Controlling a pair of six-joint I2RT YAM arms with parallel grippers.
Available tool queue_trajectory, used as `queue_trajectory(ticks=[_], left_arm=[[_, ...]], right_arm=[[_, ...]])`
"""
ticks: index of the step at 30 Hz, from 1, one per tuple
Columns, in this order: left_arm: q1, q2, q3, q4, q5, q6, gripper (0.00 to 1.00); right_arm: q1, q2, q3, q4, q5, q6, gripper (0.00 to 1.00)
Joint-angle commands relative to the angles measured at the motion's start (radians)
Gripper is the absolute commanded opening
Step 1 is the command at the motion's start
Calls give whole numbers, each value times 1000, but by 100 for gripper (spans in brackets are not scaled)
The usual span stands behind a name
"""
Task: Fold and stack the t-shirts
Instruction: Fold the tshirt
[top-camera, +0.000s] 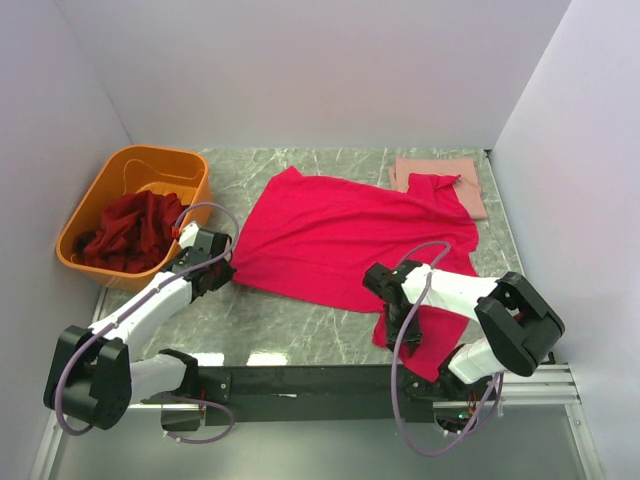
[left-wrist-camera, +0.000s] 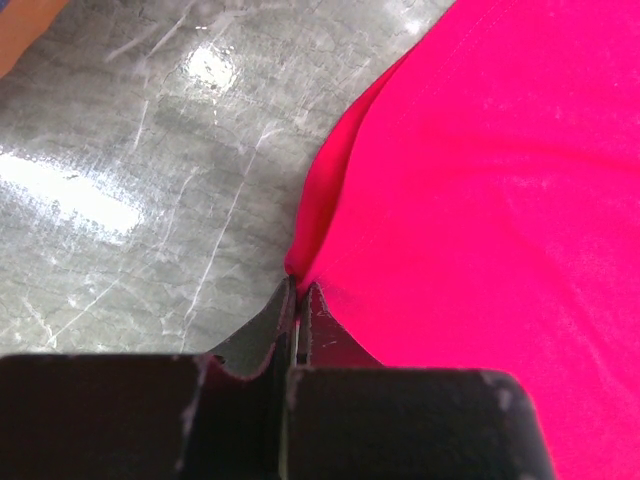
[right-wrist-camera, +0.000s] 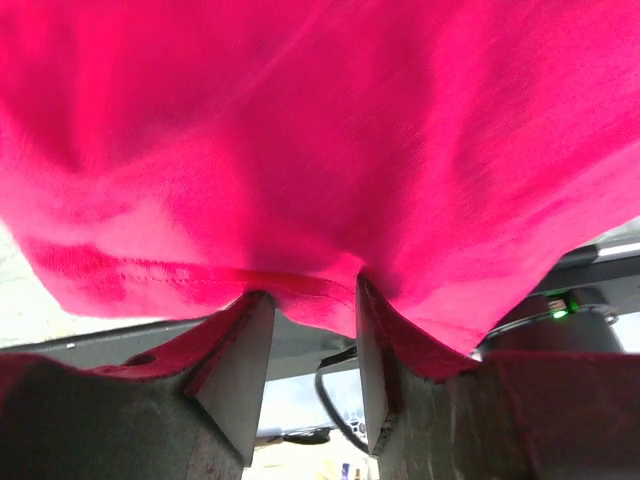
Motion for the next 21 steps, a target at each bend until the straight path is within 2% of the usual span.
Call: queue_trajectory(ticks=[1,3,4,5,9,14,21], left_arm=[[3,14,50,14,-31,8,1],[3,21,55,8,-33,5,1],[3,24,58,6,-31,5,1],[3,27,61,5,-28,5,1],[3,35,66,-39,-48,-27,1],[2,1,70,-168,-7,-65,1],[0,-94,60,-340,-47,-179,1]], right_arm=[[-53,-9,-8,53,111,-50,37],[-64,-5,-7,59,110,-64,23],[-64,-5,-4,57,108,-81,2],[-64,-5,-1,48,98,-86,0],[-64,-63,13,-17,49,-48,0],[2,-204,22,-116,-149,-37,0],[16,-316,44,-286,-174,-37,0]])
